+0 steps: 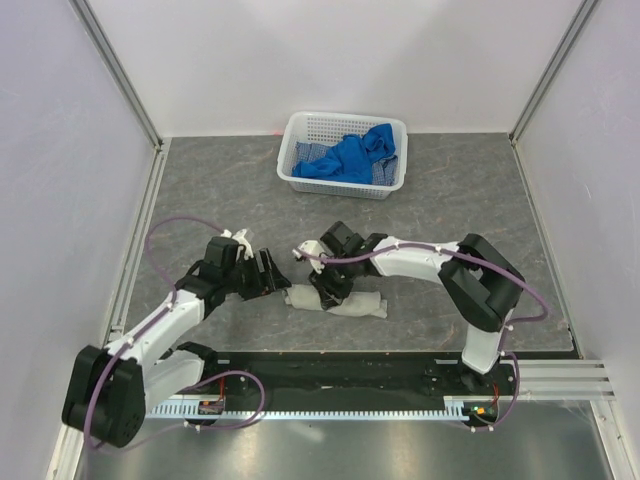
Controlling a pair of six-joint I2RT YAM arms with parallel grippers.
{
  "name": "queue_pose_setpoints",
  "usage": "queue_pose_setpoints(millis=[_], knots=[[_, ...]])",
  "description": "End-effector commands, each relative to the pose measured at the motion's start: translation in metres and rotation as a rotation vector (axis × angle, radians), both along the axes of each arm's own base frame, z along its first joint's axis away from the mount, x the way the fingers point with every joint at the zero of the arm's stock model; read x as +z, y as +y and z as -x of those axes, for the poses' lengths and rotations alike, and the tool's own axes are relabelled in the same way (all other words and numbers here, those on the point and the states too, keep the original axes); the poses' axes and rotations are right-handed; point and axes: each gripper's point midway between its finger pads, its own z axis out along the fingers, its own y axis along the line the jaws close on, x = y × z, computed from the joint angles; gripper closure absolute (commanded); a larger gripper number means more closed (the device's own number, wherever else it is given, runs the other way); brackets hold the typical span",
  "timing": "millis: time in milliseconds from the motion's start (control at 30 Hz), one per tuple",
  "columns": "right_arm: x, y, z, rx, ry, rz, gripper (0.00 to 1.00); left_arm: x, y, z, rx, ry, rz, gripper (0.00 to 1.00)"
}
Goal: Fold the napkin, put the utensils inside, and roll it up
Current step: Roll the napkin with the utensil
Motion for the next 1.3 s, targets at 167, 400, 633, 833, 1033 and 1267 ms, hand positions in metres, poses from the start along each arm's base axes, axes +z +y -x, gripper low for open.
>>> queue_pose_setpoints(millis=[167,400,633,833,1033,1267], knots=[[0.001,0.0,0.029,-0.058,0.655,-0.204,0.64,0.013,0.004,0.008,-0.015,-0.131,-0.008,0.2],[-0.007,-0.002,0.021,-0.085,0.838,-0.284,0.64,0.027,-0.013,0.007,-0.085,-0.25,0.087,0.28],[-0.012,-0.004,0.01,-0.112,0.859,-0.304,0.62,0.021,-0.027,0.001,-0.156,-0.281,0.127,0.43],[-0.017,-0.003,0.005,-0.135,0.869,-0.298,0.61,0.015,-0.035,0.0,-0.19,-0.298,0.144,0.45],[-0.016,-0.002,0.001,-0.151,0.859,-0.302,0.58,0.004,-0.04,0.006,-0.215,-0.278,0.178,0.63],[-0.013,-0.003,-0.013,-0.214,0.763,-0.276,0.39,-0.013,-0.036,0.004,-0.186,-0.197,0.122,0.98]])
